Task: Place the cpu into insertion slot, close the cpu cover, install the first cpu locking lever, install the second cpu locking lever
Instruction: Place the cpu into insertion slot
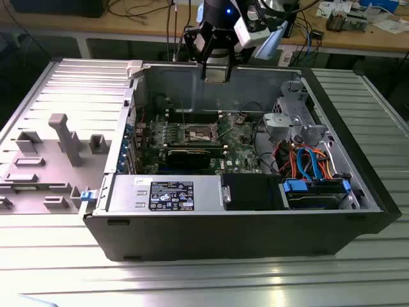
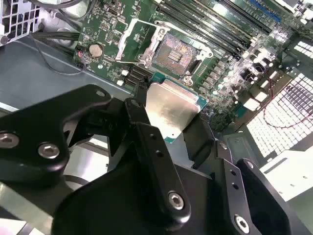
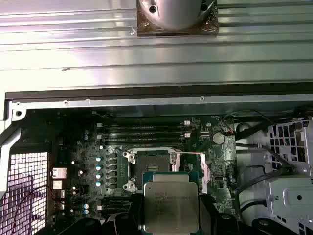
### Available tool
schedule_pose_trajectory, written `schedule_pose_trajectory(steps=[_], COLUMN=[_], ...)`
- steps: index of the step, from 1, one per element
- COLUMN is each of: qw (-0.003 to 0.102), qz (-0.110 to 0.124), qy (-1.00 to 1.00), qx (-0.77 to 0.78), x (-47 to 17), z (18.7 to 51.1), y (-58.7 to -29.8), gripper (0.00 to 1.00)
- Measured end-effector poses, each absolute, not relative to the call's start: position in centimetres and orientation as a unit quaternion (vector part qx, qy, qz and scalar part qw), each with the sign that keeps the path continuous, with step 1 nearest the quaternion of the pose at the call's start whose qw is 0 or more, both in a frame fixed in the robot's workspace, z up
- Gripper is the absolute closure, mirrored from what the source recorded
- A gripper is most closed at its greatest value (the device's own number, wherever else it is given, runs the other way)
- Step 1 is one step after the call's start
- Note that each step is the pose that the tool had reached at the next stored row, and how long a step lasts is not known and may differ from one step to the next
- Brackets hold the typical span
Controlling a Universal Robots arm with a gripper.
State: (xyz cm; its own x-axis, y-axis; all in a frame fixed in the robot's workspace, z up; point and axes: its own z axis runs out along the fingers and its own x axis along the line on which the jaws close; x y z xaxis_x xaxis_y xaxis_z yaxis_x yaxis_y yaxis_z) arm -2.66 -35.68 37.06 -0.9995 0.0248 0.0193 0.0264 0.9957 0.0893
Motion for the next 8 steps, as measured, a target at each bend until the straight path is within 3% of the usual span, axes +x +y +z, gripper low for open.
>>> schedule_pose_trajectory(steps=[8], qw=[0.007], qz=[-0.045], qy=[-0.998], qx=[-0.051], x=[-2.66], z=[36.87], y=[-36.39], gripper=[0.46])
